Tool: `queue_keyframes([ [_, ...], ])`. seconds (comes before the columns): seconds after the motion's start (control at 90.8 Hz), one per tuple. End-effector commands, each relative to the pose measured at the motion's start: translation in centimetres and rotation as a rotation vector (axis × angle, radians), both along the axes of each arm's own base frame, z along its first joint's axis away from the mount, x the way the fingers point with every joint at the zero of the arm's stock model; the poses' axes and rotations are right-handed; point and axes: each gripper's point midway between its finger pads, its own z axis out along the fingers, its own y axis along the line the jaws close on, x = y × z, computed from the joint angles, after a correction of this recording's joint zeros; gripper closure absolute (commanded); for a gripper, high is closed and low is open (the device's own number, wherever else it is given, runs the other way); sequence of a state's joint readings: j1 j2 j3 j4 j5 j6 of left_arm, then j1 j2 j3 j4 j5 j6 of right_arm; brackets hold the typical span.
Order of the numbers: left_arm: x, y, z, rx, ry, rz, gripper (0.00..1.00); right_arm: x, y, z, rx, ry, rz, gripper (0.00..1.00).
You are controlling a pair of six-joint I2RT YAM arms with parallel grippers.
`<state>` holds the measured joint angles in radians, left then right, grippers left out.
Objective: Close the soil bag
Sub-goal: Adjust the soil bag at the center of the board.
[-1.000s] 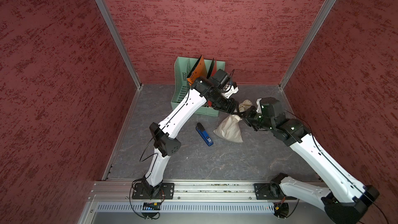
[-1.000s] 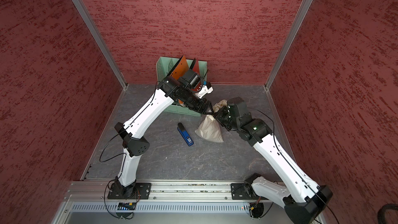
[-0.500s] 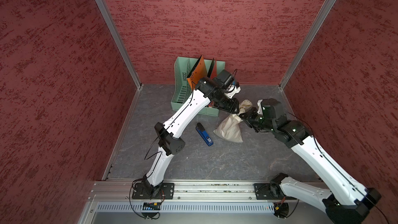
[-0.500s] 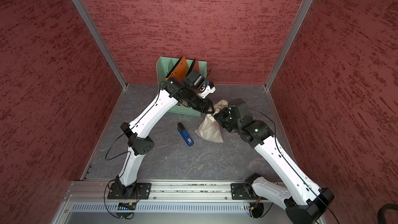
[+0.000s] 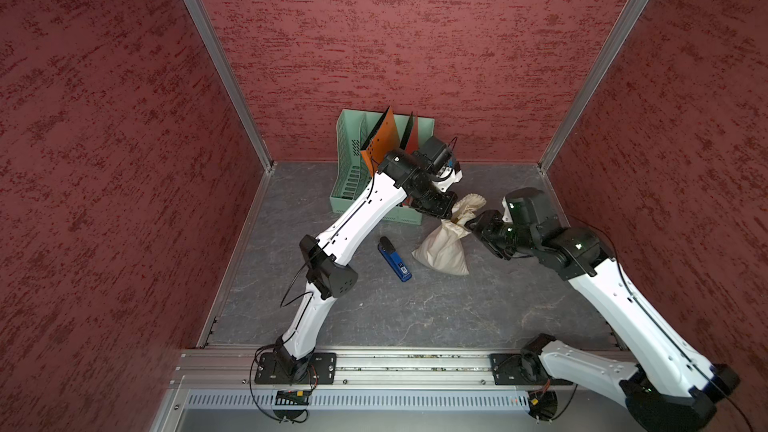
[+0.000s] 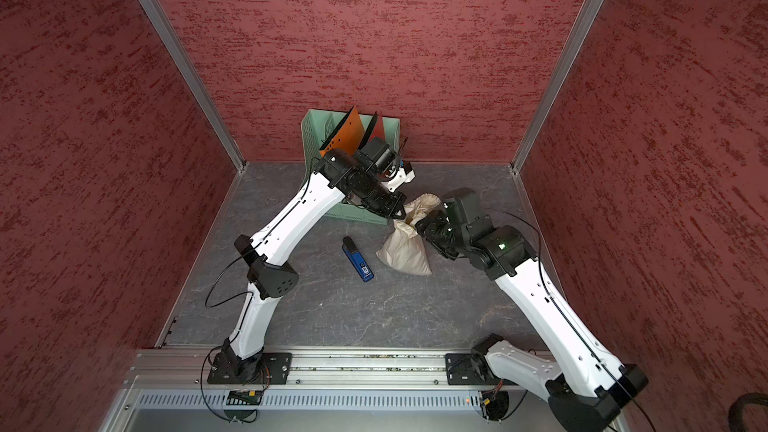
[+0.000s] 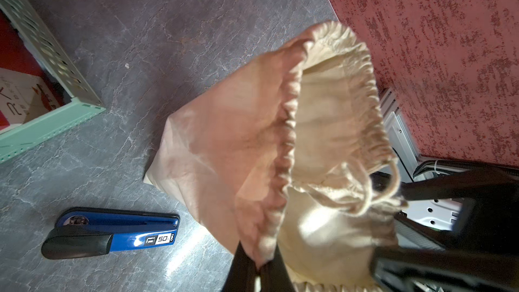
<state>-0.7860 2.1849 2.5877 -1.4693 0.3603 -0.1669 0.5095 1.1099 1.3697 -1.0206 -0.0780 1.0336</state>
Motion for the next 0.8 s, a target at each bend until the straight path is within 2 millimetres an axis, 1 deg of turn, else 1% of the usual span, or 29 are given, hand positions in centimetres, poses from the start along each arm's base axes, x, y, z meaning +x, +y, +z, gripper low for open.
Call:
queue_keyframes([
  [0.0,-0.3,0.7,1.4,-0.016,-0.034,0.000,0.98,-0.2,-1.1,1.5,-0.097,0.009,0.084,0.34],
  [0.099,-0.4,0.9,1.5,-0.014,-0.035,0.004,0.98,0.0,-1.1,3.0,-0.127,0.019,0.145,0.28],
  [0.176,-0.5,1.0,1.6,-0.016,-0.034,0.005,0.98,0.2,-0.8,3.4,-0.134,0.050,0.191,0.26],
  [0.242,-0.5,1.0,1.7,-0.017,-0.035,0.005,0.99,0.6,-0.4,3.2,-0.149,0.075,0.236,0.26],
  [0.331,-0.5,0.9,1.9,-0.024,-0.037,0.007,0.99,0.9,0.0,2.6,-0.173,0.109,0.280,0.27],
  [0.529,-0.7,1.1,1.9,-0.018,-0.033,0.008,0.99,1.2,0.2,1.2,-0.193,0.146,0.313,0.32],
  [0.606,-0.7,1.1,2.0,-0.018,-0.035,0.010,0.99,1.5,0.3,1.0,-0.197,0.148,0.318,0.34],
  [0.694,-0.7,1.1,2.0,-0.019,-0.033,0.012,0.99,1.7,0.5,1.1,-0.195,0.133,0.326,0.35],
  [0.727,-0.7,1.1,2.0,-0.020,-0.031,0.011,0.99,2.3,0.7,0.4,-0.201,0.154,0.330,0.37],
  [0.793,-0.8,1.1,2.0,-0.022,-0.030,0.013,0.99,2.8,0.7,-0.1,-0.207,0.165,0.339,0.40],
])
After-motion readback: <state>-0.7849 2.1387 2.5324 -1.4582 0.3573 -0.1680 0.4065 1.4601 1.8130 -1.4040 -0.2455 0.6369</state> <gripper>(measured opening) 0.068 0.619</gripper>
